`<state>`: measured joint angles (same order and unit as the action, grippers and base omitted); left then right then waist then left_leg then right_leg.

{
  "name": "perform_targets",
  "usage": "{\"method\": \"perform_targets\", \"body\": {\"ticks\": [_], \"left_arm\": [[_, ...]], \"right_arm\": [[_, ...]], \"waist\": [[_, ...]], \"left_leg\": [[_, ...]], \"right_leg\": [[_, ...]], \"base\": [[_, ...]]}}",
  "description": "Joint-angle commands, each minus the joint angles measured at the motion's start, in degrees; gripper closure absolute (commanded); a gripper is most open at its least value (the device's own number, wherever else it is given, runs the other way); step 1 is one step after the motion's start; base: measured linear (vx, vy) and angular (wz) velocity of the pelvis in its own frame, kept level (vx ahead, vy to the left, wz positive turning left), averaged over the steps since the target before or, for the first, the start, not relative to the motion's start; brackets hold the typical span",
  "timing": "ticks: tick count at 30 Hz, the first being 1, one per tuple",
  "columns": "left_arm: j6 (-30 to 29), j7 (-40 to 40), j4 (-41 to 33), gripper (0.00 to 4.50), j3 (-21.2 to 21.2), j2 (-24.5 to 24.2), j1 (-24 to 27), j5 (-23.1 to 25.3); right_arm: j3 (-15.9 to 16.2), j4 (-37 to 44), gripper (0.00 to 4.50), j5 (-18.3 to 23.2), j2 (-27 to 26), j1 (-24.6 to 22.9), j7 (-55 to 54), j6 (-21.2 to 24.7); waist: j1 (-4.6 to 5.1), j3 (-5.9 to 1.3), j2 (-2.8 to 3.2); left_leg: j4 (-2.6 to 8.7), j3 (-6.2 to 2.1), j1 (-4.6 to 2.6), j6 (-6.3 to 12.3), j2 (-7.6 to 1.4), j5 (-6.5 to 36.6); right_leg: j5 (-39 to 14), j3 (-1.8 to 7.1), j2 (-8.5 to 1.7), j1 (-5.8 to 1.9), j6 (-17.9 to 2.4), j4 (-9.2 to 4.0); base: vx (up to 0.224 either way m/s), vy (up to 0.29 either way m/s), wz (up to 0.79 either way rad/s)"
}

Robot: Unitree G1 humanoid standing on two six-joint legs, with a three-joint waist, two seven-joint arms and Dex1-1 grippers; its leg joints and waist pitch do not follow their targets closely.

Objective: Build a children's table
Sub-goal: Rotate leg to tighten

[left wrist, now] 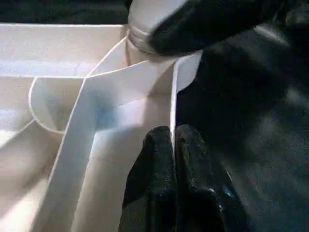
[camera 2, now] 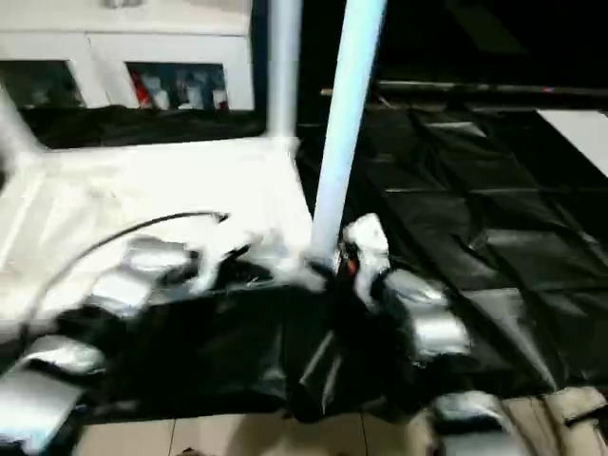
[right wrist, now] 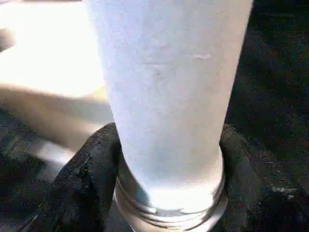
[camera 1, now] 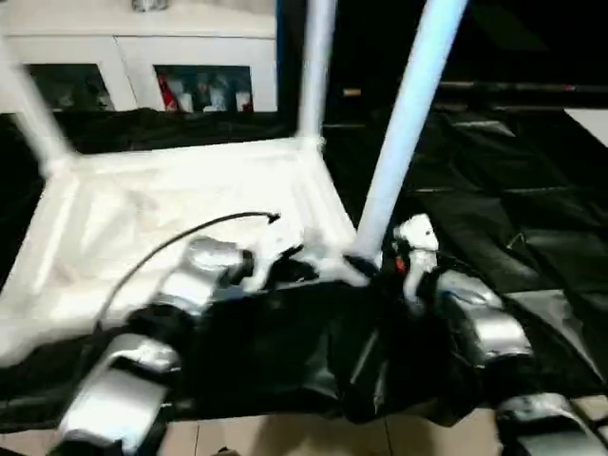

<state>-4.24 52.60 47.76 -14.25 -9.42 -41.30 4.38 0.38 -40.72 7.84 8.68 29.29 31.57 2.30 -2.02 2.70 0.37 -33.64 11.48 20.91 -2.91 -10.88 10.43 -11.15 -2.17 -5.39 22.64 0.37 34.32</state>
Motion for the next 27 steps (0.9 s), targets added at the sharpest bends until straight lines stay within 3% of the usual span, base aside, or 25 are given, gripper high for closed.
{"method": "perform_targets", "body": {"ticks": [1, 2, 3, 5, 8, 11, 16, 17, 19, 20, 22, 26, 27], "left_arm": [[0.01, -2.65, 0.79, 4.5, -0.94, 5.65, -0.65, -1.5], [0.02, -3.41, 1.36, 4.5, -1.05, 6.67, -1.08, -1.28], [0.06, -3.84, 1.7, 4.5, -1.12, 7.25, -1.35, -1.12], [0.35, -4.15, 2.16, 4.5, -1.05, 7.65, -1.68, -0.97], [1.22, -4.39, 3.1, 4.5, -0.15, 7.35, -2.32, -0.52], [1.72, -3.38, 2.95, 4.5, -0.27, 5.94, -2.08, -0.29], [2.81, 2.25, 1.38, 4.5, -0.81, 1.37, -0.51, -0.31], [3.82, 6.17, 0.24, 4.5, -0.99, -0.87, 0.49, -0.78], [4.54, 8.19, -0.3, 4.5, -1.07, -1.97, 0.99, -1.01], [4.81, 11.18, -1.16, 4.5, -1.23, -3.73, 1.76, -1.31], [5.25, 17.41, -2.95, 4.5, -1.74, -7.62, 3.32, -1.93], [4.75, 21.95, -4.46, 4.5, -1.61, -10.28, 4.19, -3.04], [4.42, 24.79, -5.51, 4.5, -1.22, -11.95, 4.52, -4.04]], "right_arm": [[2.87, -4.36, 1.8, -2.13, -3.83, -0.1, -3.91, 3.14], [3.24, -4.7, 1.8, -2.31, -4.83, 0.6, -4.12, 2.49], [3.56, -4.81, 1.8, -2.47, -5.41, 0.98, -3.93, 1.94], [3.58, -4.66, 1.24, -2.29, -5.96, 1.35, -3.37, 1.49], [4.23, -3.32, 1.01, -2.95, -5.54, 1.49, -0.65, -0.8], [5.04, -1.75, 0.66, -2.11, -4.07, 1.03, 3.89, -1.68], [8.22, 2.51, 0.66, -0.76, 1.49, -0.89, 18.16, -2.92], [8.72, 4.07, 0.66, 0.17, 3.58, -1.44, 22.86, -2.46], [8.89, 4.75, 0.66, 0.55, 4.47, -1.65, 24.92, -2.2], [8.91, 5.68, 0.66, 1.26, 5.71, -1.88, 27.74, -1.7], [8.71, 6.81, 0.66, 2.47, 7.73, -1.98, 32.46, -1.0], [8.45, 7.33, 0.66, 3.14, 9.0, -1.8, 35.5, -0.7], [8.32, 7.88, 0.66, 3.96, 9.86, -1.71, 37.94, -0.01]], "waist": [[0.45, -2.37, -0.13], [0.39, -2.48, 0.66], [0.62, -2.5, 0.12], [0.51, -2.62, 0.37], [0.31, -2.68, 0.42], [0.17, -2.67, 0.08], [-0.09, -2.75, -0.43], [-0.2, -3.0, -0.92], [-0.35, -3.13, -0.63], [-0.38, -3.28, -0.8], [-0.6, -3.56, -0.7], [-0.84, -3.38, -0.58], [-0.97, -3.27, -0.89]], "left_leg": [[5.19, -1.66, -0.99, -2.17, -2.03, 23.35], [5.14, -1.71, -1.09, -1.98, -1.98, 23.08], [5.06, -1.54, -0.88, -1.08, -1.86, 22.68], [4.94, -1.38, -0.88, 0.03, -1.79, 22.16], [4.95, -1.25, -0.85, 0.83, -1.97, 21.04], [4.92, -1.21, -0.56, 1.9, -1.99, 19.86], [4.73, -1.05, -0.32, 3.73, -2.11, 17.33], [4.58, -1.11, 0.17, 4.7, -2.06, 14.67], [4.39, -0.98, 0.23, 5.56, -2.29, 12.24], [4.29, -0.89, 0.15, 5.78, -2.35, 11.2], [3.85, -0.68, 0.36, 7.78, -2.49, 6.38], [3.71, -0.37, -0.05, 8.08, -2.61, 6.29], [3.8, -0.29, -0.13, 7.77, -2.68, 6.68]], "right_leg": [[-23.4, 1.55, -2.57, -1.09, -10.11, -5.49], [-22.39, 1.59, -2.68, -1.14, -10.36, -5.41], [-21.28, 1.59, -2.54, -1.15, -10.53, -5.59], [-21.14, 1.68, -2.56, -1.2, -10.54, -5.69], [-19.3, 1.72, -2.59, -1.17, -11.03, -5.61], [-18.51, 1.68, -2.67, -1.44, -11.31, -5.44], [-16.52, 1.75, -2.78, -1.66, -11.59, -5.26], [-15.01, 1.59, -2.91, -2.18, -11.83, -4.9], [-11.38, 1.57, -2.86, -2.19, -12.82, -4.4], [-9.61, 1.5, -2.78, -2.2, -13.38, -4.18], [-0.96, 1.23, -2.54, -2.44, -16.19, -2.87], [1.11, 1.21, -2.53, -2.09, -18.02, -2.68], [0.59, 1.22, -2.51, -2.07, -18.19, -2.78]], "base": [[0.0, 0.0, 0.0], [0.0, 0.0, 0.0], [0.0, 0.0, 0.0], [0.0, 0.0, 0.0], [0.0, 0.0, 0.0], [0.0, 0.0, 0.0], [0.0, 0.0, 0.0], [0.0, 0.0, 0.0], [0.0, 0.0, 0.0], [0.0, 0.0, 0.0], [0.0, 0.0, 0.0], [0.0, 0.0, 0.0], [0.0, 0.0, 0.0]]}}
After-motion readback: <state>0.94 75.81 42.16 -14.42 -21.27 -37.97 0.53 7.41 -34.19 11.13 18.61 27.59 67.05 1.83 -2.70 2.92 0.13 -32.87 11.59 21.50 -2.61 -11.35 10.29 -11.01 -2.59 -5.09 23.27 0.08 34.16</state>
